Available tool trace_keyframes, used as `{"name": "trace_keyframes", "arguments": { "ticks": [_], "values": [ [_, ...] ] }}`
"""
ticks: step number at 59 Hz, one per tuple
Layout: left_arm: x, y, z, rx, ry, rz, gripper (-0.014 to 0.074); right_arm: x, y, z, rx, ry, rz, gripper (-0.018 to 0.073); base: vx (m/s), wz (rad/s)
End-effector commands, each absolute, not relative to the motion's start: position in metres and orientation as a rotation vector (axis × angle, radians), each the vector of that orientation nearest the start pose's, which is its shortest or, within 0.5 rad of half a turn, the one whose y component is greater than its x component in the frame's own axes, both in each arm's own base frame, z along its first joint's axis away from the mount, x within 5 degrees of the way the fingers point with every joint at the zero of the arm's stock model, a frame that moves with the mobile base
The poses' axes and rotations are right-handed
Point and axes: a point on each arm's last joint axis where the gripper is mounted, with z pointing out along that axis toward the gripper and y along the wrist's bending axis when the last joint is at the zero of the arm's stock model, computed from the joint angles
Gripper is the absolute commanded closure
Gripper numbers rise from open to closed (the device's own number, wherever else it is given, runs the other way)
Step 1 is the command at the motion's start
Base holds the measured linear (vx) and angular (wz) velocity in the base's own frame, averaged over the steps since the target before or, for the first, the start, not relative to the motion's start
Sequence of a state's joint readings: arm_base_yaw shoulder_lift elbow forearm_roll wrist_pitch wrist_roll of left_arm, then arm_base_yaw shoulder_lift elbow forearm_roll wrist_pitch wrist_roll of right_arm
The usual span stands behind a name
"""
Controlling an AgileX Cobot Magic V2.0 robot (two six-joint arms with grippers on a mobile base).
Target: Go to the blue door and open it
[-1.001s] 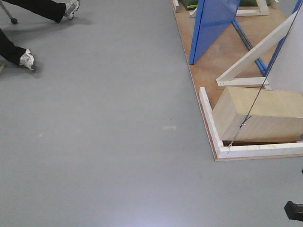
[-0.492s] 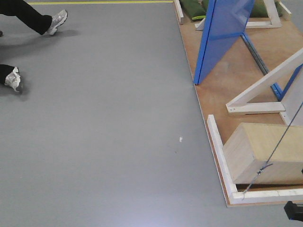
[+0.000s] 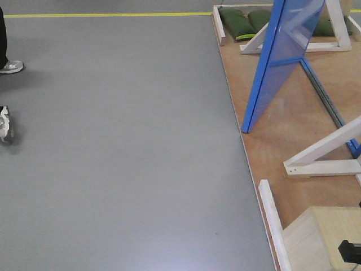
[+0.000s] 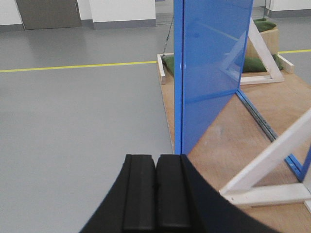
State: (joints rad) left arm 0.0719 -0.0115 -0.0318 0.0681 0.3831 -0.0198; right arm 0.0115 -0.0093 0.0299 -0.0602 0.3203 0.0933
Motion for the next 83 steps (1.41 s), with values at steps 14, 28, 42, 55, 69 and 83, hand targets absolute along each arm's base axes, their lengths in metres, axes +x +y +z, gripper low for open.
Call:
{"name": "trace_keyframes", "arguments": {
  "ticks": [14, 28, 42, 55, 69, 83],
  "values": [
    [0.0498, 0.0055, 0.2069, -0.046, 1.701, 0.099, 0.0524, 0.0546, -0.0011, 0.1826, 0.027, 1.727, 0.01, 0.0551, 0.52, 0.04],
    [0.0498, 0.0055, 0.2069, -0.046, 1.701, 0.099, 0.0524, 0.0546, -0.0011, 0.1826, 0.028, 1.727, 0.009, 0.0551, 0.52, 0.02],
    [0.0498, 0.0055, 0.2069, -0.046, 1.701, 0.099, 0.0524, 0.0546, -0.0011, 0.1825, 0.028, 1.728, 0.009, 0.0551, 0.5, 0.01],
    [0.0498, 0.0055, 0.2069, -0.046, 1.701, 0.099, 0.0524, 0.0546, -0.0011, 0.1826, 0.028, 1.727, 0.009, 0.0551, 0.46, -0.01],
    [0.0498, 0.0055, 0.2069, -0.046, 1.701, 0.099, 0.0524, 0.0546, -0.0011, 0.1826, 0.028, 1.727, 0.009, 0.0551, 0.41, -0.02],
    [0.0499, 0.0054, 0.2069, -0.045, 1.701, 0.098, 0.0524, 0.0546, -0.0011, 0.1826, 0.028, 1.727, 0.009, 0.0551, 0.35, -0.01]
  ]
}}
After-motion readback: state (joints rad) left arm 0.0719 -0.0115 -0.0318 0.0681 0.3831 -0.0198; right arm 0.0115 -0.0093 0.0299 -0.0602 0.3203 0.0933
